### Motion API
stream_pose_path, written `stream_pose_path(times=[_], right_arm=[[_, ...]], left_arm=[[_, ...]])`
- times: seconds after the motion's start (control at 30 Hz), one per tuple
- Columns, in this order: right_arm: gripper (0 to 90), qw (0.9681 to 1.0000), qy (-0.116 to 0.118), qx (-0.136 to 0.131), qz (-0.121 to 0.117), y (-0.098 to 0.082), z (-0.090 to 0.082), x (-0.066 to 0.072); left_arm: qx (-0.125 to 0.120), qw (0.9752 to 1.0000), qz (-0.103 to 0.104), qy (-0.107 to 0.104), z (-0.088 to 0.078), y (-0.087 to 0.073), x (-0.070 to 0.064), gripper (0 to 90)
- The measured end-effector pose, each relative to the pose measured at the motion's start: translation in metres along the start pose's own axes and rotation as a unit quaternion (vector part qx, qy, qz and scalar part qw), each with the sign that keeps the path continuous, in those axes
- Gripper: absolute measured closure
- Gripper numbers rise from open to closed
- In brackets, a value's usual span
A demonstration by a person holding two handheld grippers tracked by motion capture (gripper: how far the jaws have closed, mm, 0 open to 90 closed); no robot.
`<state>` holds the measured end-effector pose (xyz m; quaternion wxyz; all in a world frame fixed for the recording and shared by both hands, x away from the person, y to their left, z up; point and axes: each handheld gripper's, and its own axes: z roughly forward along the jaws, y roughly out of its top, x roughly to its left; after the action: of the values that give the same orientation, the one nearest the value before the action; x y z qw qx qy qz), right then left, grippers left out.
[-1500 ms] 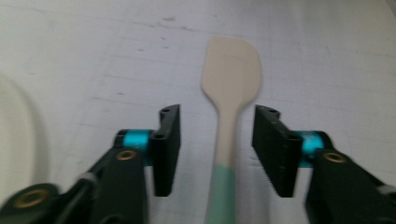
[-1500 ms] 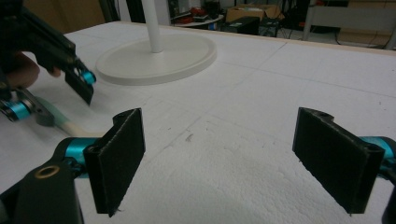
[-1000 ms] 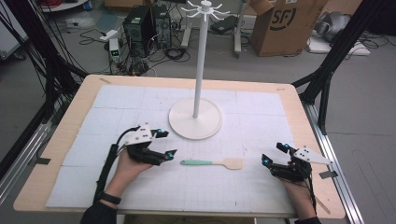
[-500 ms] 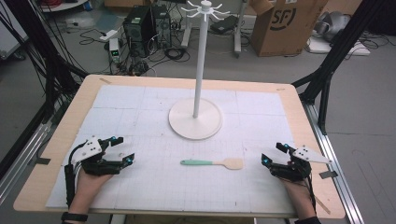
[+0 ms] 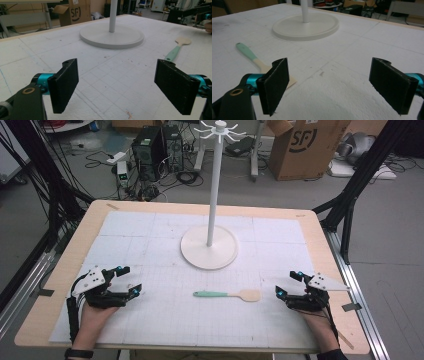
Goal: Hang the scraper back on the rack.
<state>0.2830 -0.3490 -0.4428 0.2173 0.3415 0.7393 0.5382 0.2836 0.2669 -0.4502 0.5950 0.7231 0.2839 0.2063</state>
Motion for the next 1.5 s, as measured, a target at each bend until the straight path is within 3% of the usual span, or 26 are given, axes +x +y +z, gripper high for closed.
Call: stream_pose_path(times=[0.17,0.23,0.33,0.4,0.43,0.47,0.57,0.8,0.87,0.93,0.97,1.0,1.13,1.23,1.47,1.5], right_arm=[[16.0,0.9991,0.031,0.013,-0.026,0.011,0.012,0.006],[18.2,0.9967,0.06,0.024,-0.05,0.022,0.024,0.014],[19.4,0.9943,0.079,0.033,-0.063,0.028,0.034,0.019],[20.7,0.9915,0.099,0.042,-0.073,0.033,0.044,0.024],[22.7,0.9886,0.116,0.054,-0.08,0.037,0.055,0.029],[22.7,0.9886,0.116,0.054,-0.08,0.037,0.055,0.029],[24.9,0.9829,0.143,0.073,-0.089,0.039,0.07,0.036],[32.8,0.971,0.182,0.114,-0.105,0.039,0.099,0.054],[34.4,0.9699,0.185,0.116,-0.107,0.038,0.101,0.055],[39.4,0.9665,0.195,0.125,-0.111,0.038,0.105,0.057],[43.6,0.9624,0.201,0.137,-0.121,0.036,0.108,0.06],[43.6,0.9624,0.201,0.137,-0.121,0.036,0.108,0.06],[54.6,0.9555,0.211,0.158,-0.133,0.033,0.113,0.063],[65.0,0.9476,0.213,0.182,-0.154,0.03,0.117,0.066],[73.5,0.9435,0.226,0.186,-0.156,0.03,0.118,0.067],[76.7,0.9428,0.232,0.188,-0.147,0.03,0.119,0.067]], left_arm=[[0.001,1.0,-0.001,0.0,0.0,0.0,0.0,20.2],[0.001,1.0,-0.001,-0.001,0.0,0.0,0.0,20.2],[0.001,1.0,0.001,0.001,0.0,0.0,0.0,20.2],[0.002,1.0,0.002,0.001,0.0,0.0,0.0,20.2],[0.002,1.0,0.001,0.001,0.0,0.0,0.0,20.2],[0.001,1.0,0.001,0.001,0.0,0.0,0.0,20.2],[0.002,1.0,0.002,0.0,0.0,0.0,0.0,20.2],[0.003,1.0,0.004,0.0,0.0,0.0,-0.001,20.2],[0.003,1.0,0.004,0.001,0.0,0.0,-0.001,20.2],[0.004,1.0,0.006,0.001,0.001,0.0,-0.001,20.2],[0.005,1.0,0.007,0.002,0.001,0.0,-0.001,20.4],[0.006,1.0,0.007,0.002,0.001,0.0,-0.001,20.4],[0.005,1.0,0.007,0.002,0.001,0.0,-0.001,20.4],[0.005,1.0,0.005,0.002,0.001,0.0,-0.001,20.3],[0.006,1.0,0.004,0.003,0.001,0.0,-0.001,20.4],[0.005,1.0,0.003,0.003,0.001,0.0,-0.001,20.5]])
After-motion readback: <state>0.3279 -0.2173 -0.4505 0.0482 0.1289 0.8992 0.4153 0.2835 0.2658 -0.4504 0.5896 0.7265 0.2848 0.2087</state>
